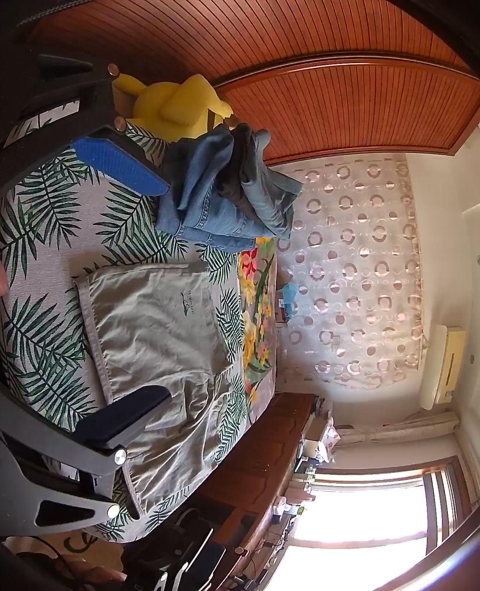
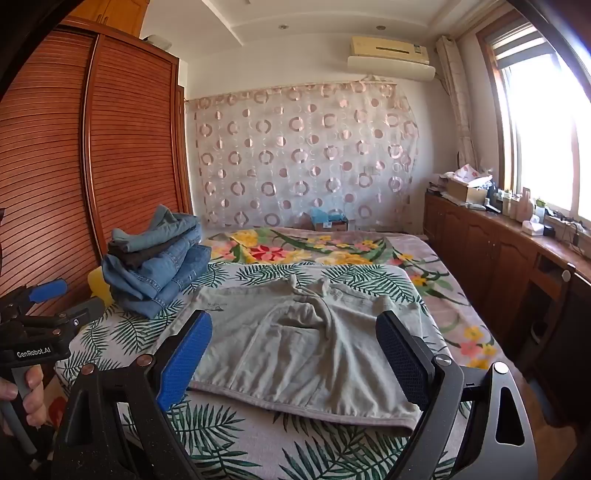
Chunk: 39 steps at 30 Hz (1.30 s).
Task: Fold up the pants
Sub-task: 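Move both grippers toward the grey-green shorts on the bed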
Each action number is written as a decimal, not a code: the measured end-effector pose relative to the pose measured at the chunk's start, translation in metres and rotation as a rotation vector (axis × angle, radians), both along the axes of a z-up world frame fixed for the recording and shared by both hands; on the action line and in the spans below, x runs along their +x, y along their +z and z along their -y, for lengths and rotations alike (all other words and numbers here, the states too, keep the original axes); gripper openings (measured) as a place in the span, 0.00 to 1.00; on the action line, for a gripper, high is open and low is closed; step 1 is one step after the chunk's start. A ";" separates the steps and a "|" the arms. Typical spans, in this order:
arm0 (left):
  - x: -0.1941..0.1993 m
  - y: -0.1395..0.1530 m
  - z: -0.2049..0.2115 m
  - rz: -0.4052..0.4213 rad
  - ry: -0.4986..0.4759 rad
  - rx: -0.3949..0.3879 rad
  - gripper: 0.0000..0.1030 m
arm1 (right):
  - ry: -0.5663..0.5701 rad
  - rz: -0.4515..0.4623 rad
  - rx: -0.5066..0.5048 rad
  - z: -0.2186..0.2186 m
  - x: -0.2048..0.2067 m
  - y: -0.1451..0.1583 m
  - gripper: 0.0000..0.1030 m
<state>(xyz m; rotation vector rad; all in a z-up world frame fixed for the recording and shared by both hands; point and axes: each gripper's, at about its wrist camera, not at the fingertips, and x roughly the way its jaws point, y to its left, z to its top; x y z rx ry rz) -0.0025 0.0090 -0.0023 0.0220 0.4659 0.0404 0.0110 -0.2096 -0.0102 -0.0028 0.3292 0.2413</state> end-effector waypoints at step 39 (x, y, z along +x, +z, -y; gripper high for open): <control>0.022 -0.041 0.003 -0.093 -0.045 -0.035 1.00 | -0.016 -0.056 -0.012 0.004 0.008 -0.009 0.89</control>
